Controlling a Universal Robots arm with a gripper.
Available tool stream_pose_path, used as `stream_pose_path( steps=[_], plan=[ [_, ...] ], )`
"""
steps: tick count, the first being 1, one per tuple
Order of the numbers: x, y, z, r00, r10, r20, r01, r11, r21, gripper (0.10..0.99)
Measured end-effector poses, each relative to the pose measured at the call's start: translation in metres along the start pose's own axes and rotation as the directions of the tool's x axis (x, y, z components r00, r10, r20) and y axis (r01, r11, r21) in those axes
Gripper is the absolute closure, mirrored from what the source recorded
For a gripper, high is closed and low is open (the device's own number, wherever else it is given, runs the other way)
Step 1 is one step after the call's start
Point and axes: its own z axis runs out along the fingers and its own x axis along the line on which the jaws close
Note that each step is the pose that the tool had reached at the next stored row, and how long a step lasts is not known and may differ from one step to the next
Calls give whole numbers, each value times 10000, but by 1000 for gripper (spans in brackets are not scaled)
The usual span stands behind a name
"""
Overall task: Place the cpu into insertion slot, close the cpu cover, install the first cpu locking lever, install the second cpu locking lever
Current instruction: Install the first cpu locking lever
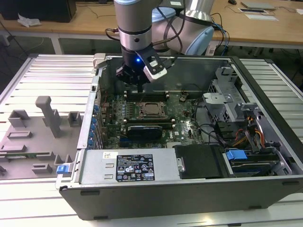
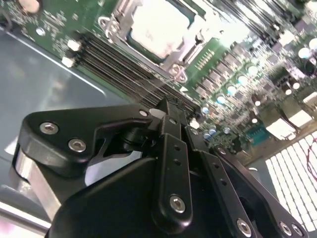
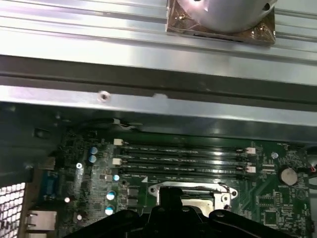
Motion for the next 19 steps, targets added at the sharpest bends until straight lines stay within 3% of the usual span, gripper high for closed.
stream_pose_path(
  steps=[6,14,15,17,18,19],
  plan=[
    [-208,-67,9,10000,12,-60,-12,10000,-4,980],
    [-239,-71,11,10000,11,-59,-11,10000,-4,980],
    [-233,-71,11,9999,-27,142,26,10000,11,980],
    [-212,-70,15,9978,-120,650,117,9999,48,980],
    [-196,-71,22,9967,-150,801,146,9999,59,980],
    [-183,-71,27,9960,-165,883,160,9999,66,980]
  ],
)
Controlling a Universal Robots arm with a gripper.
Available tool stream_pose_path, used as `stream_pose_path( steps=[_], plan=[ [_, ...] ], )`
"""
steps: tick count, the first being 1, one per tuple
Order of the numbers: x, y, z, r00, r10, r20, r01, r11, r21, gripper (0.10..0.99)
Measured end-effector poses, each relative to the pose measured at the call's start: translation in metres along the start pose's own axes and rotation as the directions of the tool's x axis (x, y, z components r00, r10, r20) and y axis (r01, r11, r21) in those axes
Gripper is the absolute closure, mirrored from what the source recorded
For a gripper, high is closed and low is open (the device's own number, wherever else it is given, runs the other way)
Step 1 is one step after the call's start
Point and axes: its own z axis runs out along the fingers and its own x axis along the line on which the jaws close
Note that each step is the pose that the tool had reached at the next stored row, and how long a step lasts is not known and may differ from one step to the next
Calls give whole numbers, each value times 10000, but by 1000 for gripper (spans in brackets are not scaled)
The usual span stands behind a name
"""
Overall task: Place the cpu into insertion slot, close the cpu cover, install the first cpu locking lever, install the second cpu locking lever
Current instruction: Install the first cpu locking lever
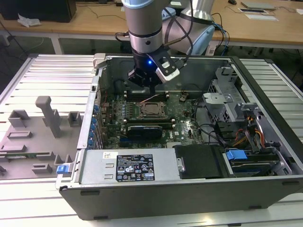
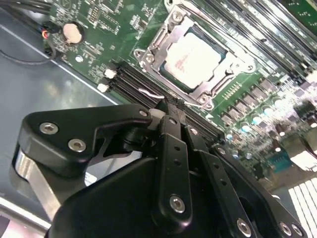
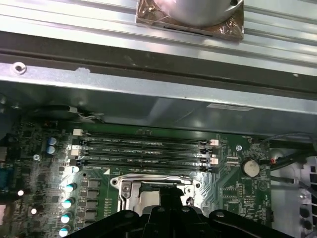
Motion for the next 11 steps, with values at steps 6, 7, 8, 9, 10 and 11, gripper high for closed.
stream_pose_path(
  steps=[6,7,8,9,10,11],
  plan=[
    [75,-7,54,9985,-98,537,96,9999,36,980],
    [79,-10,74,9985,-71,542,69,10000,41,980],
    [82,-12,87,9985,-40,547,38,10000,46,980],
    [83,-13,97,9985,-20,551,17,10000,50,980],
    [84,-12,104,9985,-7,553,4,10000,53,980],
    [84,-9,111,9985,9,555,-13,10000,57,980]
  ],
)
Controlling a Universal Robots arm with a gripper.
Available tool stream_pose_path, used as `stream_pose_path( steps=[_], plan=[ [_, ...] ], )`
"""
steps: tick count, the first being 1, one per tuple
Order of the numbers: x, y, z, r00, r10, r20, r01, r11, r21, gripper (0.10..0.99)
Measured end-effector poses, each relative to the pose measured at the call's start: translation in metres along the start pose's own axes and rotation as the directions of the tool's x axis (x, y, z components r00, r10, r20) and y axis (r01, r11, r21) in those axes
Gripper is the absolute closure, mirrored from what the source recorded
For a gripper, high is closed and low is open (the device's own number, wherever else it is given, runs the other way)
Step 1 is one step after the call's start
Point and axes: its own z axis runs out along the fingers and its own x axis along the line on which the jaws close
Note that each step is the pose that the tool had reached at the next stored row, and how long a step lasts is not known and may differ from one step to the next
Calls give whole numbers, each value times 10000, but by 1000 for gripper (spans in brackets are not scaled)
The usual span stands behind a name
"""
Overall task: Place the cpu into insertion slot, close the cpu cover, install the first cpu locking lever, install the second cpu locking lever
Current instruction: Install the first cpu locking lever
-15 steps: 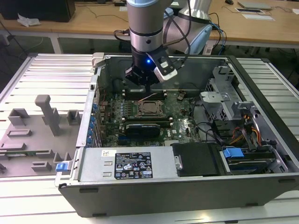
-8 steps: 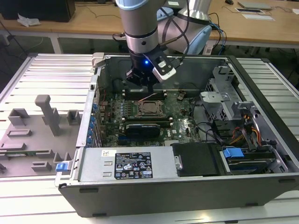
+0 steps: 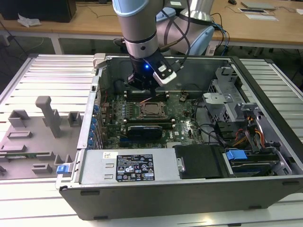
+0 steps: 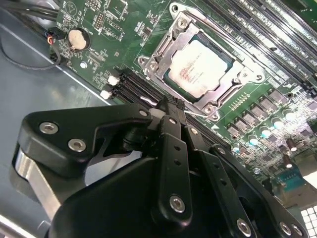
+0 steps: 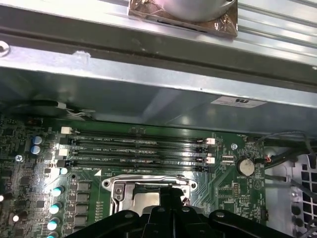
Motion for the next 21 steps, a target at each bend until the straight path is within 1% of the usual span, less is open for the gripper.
stream_pose_path(
  steps=[5,8,11,16,19,21],
  plan=[
    [-3,13,38,9998,185,32,-185,9998,43,980],
    [-2,33,65,9994,358,39,-358,9993,98,980],
    [-2,63,86,9990,448,36,-448,9989,142,980],
    [-4,120,119,9987,507,37,-508,9986,161,980],
    [0,131,150,9979,643,56,-644,9977,192,980],
    [2,151,169,9974,720,71,-721,9972,210,980]
  ],
)
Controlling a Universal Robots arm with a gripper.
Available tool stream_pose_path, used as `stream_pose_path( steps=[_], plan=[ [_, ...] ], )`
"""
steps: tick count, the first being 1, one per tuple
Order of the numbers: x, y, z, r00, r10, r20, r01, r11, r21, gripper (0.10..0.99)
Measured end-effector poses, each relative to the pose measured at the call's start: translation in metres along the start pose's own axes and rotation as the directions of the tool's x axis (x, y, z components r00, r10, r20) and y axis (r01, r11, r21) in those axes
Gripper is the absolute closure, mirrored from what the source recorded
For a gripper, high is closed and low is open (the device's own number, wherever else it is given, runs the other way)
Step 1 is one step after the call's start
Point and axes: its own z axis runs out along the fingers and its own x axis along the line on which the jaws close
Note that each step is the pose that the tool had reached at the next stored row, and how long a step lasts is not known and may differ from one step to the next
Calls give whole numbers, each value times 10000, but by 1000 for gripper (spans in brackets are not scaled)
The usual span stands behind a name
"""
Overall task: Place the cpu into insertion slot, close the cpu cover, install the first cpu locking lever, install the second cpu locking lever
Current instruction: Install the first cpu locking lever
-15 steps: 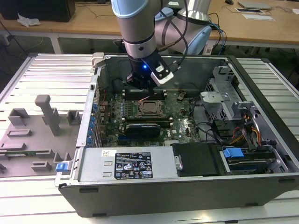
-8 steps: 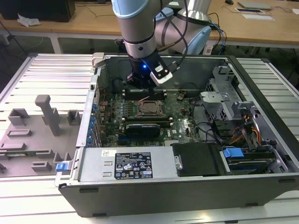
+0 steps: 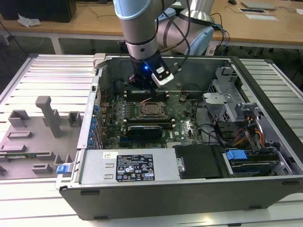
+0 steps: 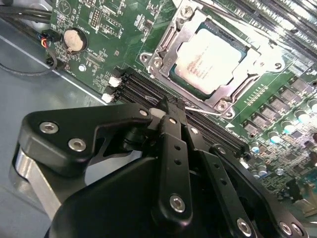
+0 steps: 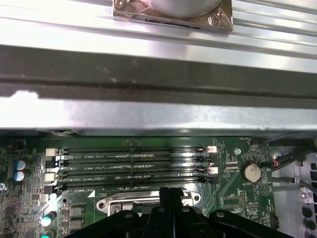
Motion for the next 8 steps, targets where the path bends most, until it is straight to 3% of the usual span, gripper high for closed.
stream_pose_path(
  steps=[8],
  plan=[
    [7,64,36,9999,156,26,-156,9999,36,980]
  ],
)
